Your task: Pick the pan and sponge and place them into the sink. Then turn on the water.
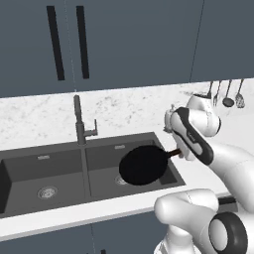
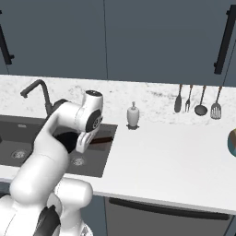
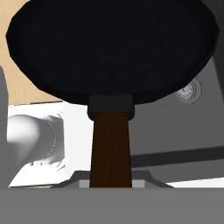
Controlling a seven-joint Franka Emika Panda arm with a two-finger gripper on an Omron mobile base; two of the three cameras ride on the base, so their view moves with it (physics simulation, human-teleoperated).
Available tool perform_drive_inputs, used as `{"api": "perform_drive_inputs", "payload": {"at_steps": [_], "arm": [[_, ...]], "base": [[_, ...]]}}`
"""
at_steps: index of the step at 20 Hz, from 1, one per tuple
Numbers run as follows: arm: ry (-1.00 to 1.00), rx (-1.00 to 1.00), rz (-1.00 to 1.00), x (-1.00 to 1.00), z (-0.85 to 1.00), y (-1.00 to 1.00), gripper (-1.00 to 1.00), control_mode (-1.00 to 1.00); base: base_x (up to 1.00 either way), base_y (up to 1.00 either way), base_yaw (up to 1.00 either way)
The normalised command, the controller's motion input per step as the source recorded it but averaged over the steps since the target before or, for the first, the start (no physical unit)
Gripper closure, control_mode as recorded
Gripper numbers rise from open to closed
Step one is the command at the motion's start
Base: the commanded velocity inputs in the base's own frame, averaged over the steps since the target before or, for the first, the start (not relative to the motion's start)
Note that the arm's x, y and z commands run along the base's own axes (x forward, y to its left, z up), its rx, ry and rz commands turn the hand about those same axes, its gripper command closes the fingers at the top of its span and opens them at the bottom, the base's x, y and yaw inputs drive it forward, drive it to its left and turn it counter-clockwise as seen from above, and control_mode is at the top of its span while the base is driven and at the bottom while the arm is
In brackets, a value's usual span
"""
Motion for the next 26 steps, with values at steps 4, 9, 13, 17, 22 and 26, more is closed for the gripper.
{"api": "perform_drive_inputs", "payload": {"at_steps": [4, 9, 13, 17, 22, 26], "arm": [[0.13, 0.00, 0.08, 0.23, 0.00, 0.55, 1.00, -1.00], [0.18, 0.02, 0.05, 0.39, 0.00, 0.40, 1.00, -1.00], [0.10, 0.00, 0.03, 0.21, -0.06, 0.31, 1.00, -1.00], [0.00, 0.00, 0.04, 0.09, -0.26, 0.16, 1.00, -1.00], [-0.07, -0.03, 0.02, 0.02, -0.37, 0.01, 1.00, -1.00], [-0.14, -0.05, 0.01, 0.00, -0.33, 0.00, 1.00, -1.00]], "base": [[0.00, 0.00, 0.00], [0.00, 0.00, 0.00], [0.00, 0.00, 0.00], [0.00, 0.00, 0.00], [0.00, 0.00, 0.00], [0.00, 0.00, 0.00]]}}
